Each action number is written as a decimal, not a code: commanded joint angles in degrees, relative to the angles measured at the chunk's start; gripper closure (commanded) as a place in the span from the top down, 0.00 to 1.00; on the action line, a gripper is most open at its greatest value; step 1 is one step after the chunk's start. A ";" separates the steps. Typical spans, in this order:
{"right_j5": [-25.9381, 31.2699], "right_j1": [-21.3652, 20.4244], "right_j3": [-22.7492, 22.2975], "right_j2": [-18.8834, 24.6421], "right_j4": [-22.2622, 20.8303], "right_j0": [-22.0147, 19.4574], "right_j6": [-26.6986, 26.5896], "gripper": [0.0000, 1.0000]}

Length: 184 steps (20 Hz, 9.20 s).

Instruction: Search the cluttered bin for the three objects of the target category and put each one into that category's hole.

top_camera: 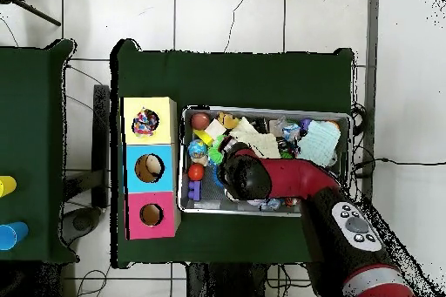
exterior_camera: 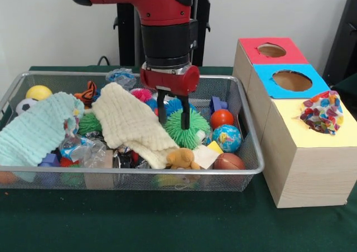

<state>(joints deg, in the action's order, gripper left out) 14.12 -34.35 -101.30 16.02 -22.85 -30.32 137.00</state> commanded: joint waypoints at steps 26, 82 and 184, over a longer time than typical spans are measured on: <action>21.08 5.18 -2.30 10.57 8.08 -11.25 -7.61 1.00; 41.51 -26.27 11.57 -5.30 -4.76 -0.63 -16.23 0.00; -14.04 8.96 -8.43 -6.06 6.44 -1.21 6.85 1.00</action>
<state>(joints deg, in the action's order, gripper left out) 3.24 -30.57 -111.88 8.26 -19.60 -31.37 135.80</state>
